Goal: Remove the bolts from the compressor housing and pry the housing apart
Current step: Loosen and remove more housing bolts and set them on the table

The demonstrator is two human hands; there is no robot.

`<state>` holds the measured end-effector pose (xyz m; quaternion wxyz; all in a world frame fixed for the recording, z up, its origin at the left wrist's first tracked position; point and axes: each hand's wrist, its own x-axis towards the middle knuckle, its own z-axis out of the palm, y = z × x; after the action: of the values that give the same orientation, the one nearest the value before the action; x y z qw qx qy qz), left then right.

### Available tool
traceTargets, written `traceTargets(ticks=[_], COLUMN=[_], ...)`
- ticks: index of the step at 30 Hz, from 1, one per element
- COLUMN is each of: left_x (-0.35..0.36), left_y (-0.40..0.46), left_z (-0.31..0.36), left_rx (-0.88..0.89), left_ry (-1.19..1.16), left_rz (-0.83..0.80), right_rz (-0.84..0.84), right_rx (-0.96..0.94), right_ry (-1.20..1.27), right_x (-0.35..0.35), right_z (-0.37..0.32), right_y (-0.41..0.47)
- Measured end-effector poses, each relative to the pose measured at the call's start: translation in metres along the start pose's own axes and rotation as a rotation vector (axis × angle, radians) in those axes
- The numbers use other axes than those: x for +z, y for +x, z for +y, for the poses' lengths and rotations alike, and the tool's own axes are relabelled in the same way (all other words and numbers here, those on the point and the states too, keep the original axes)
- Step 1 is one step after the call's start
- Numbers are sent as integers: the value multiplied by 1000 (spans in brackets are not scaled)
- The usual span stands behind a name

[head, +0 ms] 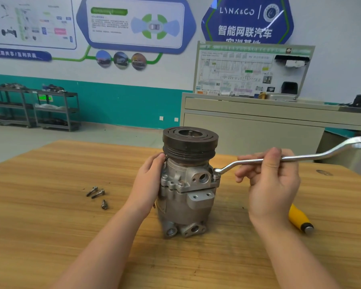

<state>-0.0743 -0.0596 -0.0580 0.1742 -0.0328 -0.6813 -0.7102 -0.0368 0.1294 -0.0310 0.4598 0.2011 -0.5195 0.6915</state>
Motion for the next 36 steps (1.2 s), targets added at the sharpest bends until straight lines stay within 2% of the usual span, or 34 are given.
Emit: traceTargets(ticks=[3, 5, 10, 13, 15, 18, 21, 23, 25, 27, 29, 32, 34, 36], left_x=[0, 0, 0, 0, 0, -1, 0, 0, 0, -1, -1, -1, -1, -2], left_y=[1, 1, 1, 0, 0, 0, 0, -1, -1, 0, 1, 2, 2, 2], left_z=[-1, -1, -1, 0, 0, 0, 0, 0, -1, -1, -3, -4, -4, -4], left_rx=[-8, -8, 3, 2, -1, 1, 5, 0, -6, -6, -10, -6, -3, -3], left_ry=[3, 7, -3, 0, -8, 0, -1, -9, -7, -3, -4, 8, 15, 16], left_rz=[-4, -4, -6, -7, -4, -2, -10, -18, -17, -14, -15, -15, -15, -17], right_rz=[-151, -232, -262, -319, -288, -72, 226, 277, 248, 222, 249, 276, 138, -97], right_rx=[-294, -412, -470, -577, -575, -367, 93, 421, 745, 945, 978, 881, 789, 695], right_ry=[-129, -220, -261, -281, -294, -96, 144, 253, 320, 432, 523, 502, 337, 148], right_x=[0, -3, -1, 7, 14, 22, 18, 9, 3, 1, 0, -7, -14, -19], right_z=[-1, 2, 6, 6, 7, 2, 1, 7, 15, 20, 22, 22, 20, 16], right_y=[-7, -10, -17, -26, -34, -37, -20, -2, 14, 20, 20, 21, 22, 23])
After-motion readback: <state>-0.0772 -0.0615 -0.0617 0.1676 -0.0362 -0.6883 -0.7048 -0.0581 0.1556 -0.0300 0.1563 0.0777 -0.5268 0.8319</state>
